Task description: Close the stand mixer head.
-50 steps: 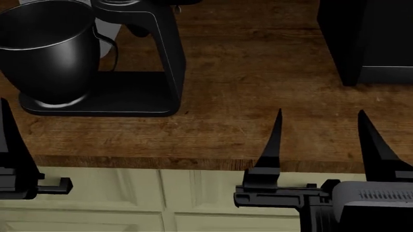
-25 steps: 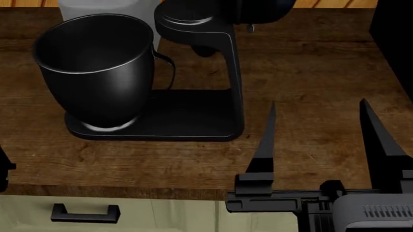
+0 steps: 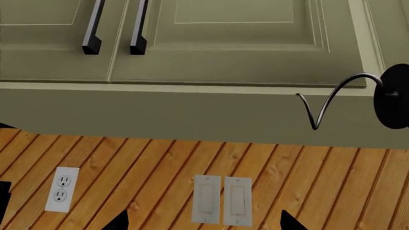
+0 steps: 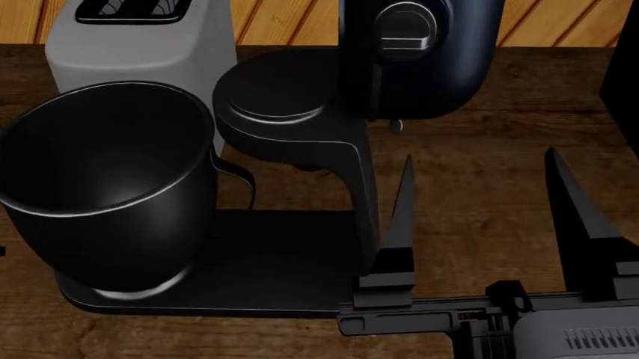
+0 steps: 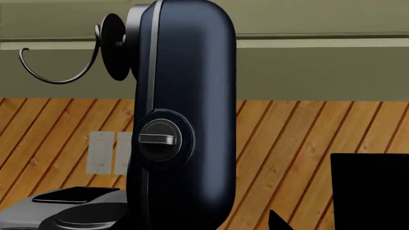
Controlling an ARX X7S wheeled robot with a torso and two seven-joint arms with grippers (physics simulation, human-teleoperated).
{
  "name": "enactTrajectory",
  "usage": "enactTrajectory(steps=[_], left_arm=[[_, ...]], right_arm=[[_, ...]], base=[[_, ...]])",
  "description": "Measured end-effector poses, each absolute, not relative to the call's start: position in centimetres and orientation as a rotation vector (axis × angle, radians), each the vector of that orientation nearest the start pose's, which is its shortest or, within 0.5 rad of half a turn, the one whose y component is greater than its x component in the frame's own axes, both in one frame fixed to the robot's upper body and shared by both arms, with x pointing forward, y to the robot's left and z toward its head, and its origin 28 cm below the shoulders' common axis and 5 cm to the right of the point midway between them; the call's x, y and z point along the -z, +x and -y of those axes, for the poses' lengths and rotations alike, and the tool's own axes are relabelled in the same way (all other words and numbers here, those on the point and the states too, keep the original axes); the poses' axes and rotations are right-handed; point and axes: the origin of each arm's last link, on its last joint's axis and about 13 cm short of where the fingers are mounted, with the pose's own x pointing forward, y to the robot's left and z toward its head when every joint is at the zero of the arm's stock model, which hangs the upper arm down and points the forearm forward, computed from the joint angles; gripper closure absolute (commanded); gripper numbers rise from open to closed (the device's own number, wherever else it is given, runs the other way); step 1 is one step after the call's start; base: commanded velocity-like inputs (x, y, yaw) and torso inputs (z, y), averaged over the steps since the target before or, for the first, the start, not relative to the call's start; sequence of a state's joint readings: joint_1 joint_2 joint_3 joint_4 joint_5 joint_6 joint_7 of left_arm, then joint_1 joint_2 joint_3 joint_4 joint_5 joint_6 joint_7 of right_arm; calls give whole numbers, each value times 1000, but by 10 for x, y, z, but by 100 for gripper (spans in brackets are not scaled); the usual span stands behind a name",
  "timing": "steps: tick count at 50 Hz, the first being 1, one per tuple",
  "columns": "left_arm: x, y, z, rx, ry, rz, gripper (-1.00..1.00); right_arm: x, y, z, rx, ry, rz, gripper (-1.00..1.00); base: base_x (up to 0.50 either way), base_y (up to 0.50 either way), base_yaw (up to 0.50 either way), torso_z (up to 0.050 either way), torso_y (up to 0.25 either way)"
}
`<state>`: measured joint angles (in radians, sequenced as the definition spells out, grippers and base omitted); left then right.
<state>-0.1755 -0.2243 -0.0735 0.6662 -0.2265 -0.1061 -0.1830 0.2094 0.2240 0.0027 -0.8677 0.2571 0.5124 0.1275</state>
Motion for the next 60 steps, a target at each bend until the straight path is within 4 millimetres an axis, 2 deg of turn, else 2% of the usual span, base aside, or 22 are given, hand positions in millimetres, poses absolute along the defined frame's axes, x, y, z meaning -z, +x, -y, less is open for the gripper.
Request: enactTrajectory(steps=[6,18,27,33,38,45,60], left_arm=[[-186,209,-243,-102,-37,739,-100],[-186,209,-243,-100,-40,741,-100],[-187,209,-243,-100,-41,744,-100],[-189,207,-245,-110,-52,756,-100],[-191,206,-246,-116,-58,764,-100],[-193,204,-247,-118,-64,772,-100],[-196,202,-248,-119,-67,777,-100]], right_arm=[[-194,194,112,-84,0,550,-100],[-204,186,118,-96,77,602,-100],[-216,173,142,4,139,602,-100],[-225,176,159,85,152,547,-100],[-238,183,173,145,142,501,-100],[-260,207,184,179,101,405,-100],[-306,265,180,83,-21,124,-100]], base=[[486,0,0,0,0],[10,0,0,0,0],[0,0,0,0,0],[0,0,0,0,0],[0,0,0,0,0],[0,0,0,0,0],[0,0,0,0,-1]])
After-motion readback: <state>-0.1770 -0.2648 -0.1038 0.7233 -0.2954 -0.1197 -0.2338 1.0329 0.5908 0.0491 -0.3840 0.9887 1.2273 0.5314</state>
